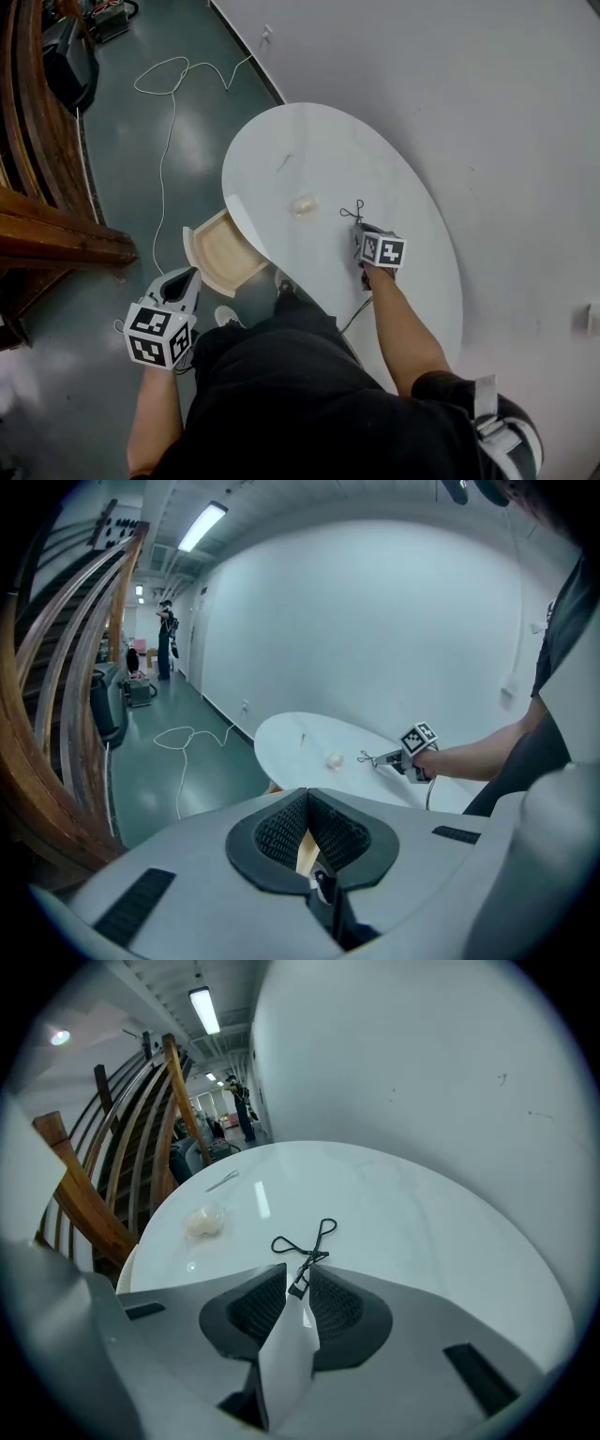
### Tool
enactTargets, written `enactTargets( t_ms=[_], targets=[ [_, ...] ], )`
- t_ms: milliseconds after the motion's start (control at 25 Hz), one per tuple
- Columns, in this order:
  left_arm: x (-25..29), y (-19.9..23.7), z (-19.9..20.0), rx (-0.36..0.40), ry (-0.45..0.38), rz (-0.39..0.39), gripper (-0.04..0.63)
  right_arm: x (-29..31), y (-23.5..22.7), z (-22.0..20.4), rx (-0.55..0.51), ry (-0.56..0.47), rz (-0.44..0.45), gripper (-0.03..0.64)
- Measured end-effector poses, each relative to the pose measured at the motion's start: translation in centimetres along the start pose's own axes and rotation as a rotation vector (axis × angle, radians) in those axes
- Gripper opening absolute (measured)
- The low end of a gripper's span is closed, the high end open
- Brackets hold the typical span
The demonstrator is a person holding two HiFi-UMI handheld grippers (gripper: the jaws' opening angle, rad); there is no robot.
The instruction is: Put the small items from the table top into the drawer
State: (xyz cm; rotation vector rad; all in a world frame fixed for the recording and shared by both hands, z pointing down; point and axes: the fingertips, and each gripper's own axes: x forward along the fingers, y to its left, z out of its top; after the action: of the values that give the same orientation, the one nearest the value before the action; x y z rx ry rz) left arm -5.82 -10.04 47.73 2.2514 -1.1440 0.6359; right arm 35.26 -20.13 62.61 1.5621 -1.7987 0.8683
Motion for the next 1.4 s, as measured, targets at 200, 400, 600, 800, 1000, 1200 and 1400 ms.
enactTargets(
  t_ms=[200, 400, 600, 800, 1000, 1200, 1400],
  targets=[
    [-0.1, -0.1, 0.3, -0.002, -0.009, 0.001, 0.015, 0.3, -0.1, 0.0, 0.053, 0.010, 0.018, 0.048],
    [-0.2, -0.2, 0.6, 0.005, -0.022, -0.009, 0.015, -0.3, -0.1, 0.2, 0.071, -0.008, 0.025, 0.023],
    [-0.1, -0.2, 0.5, 0.019, -0.026, -0.022, 0.015, -2.1, 0.4, 1.2, 0.080, -0.082, 0.029, 0.018],
    [-0.5, -0.1, 0.2, 0.033, -0.021, -0.042, 0.015, -4.4, 3.3, 2.4, 0.072, -0.161, 0.087, 0.018],
    [-0.9, 1.2, -0.8, 0.037, -0.015, -0.036, 0.015, -6.2, 10.0, 3.3, -0.070, -0.205, 0.208, 0.018],
    [-2.0, 2.6, -2.3, 0.006, -0.010, -0.002, 0.015, -6.7, 18.8, 2.4, -0.302, -0.177, 0.362, 0.018],
    [-3.3, 3.3, -3.0, -0.039, -0.025, 0.044, 0.015, -5.6, 27.6, -0.1, -0.518, -0.093, 0.538, 0.018]
  ],
)
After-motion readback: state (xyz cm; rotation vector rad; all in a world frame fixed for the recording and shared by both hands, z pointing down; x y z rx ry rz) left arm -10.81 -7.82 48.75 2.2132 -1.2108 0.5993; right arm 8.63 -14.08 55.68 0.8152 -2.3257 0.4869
